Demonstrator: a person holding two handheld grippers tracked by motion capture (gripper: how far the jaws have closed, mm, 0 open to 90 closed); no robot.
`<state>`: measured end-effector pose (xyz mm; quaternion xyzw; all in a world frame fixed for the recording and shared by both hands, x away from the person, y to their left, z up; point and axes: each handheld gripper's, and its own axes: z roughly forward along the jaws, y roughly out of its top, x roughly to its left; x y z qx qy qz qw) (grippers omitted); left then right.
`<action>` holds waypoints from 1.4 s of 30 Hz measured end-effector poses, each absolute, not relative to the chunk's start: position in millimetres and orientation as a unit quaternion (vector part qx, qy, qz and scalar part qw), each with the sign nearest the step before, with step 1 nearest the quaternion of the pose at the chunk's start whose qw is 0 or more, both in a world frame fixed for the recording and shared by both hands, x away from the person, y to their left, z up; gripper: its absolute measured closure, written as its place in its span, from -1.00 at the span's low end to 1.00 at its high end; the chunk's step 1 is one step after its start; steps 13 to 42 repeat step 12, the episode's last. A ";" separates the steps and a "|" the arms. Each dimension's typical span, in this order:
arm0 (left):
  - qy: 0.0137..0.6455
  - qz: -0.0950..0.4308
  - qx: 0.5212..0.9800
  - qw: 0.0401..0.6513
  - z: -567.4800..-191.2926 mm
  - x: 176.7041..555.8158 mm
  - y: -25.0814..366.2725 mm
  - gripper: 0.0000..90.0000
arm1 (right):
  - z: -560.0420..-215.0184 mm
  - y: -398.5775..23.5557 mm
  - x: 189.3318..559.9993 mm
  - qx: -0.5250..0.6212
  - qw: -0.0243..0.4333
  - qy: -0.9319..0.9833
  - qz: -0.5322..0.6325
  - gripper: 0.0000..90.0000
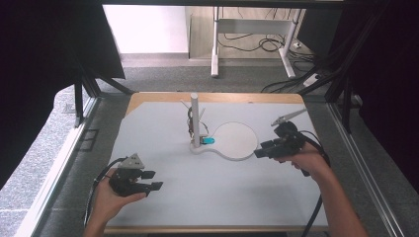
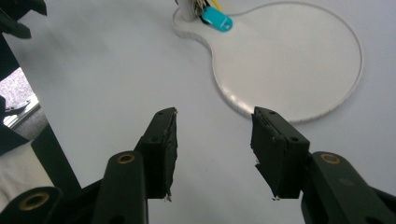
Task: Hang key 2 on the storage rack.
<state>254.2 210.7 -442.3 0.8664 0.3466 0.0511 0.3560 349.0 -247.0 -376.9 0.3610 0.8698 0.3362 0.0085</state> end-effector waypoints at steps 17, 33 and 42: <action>0.345 0.052 0.870 0.348 -443.4 256.6 206.4 0.07 | -412.1 -261.3 329.1 0.381 0.052 0.848 0.364 0.09; 0.345 0.052 0.870 0.348 -443.4 256.6 206.4 0.07 | -412.1 -261.3 329.1 0.381 0.052 0.848 0.364 0.09; 0.345 0.052 0.870 0.348 -443.4 256.6 206.4 0.07 | -412.1 -261.3 329.1 0.381 0.052 0.848 0.364 0.09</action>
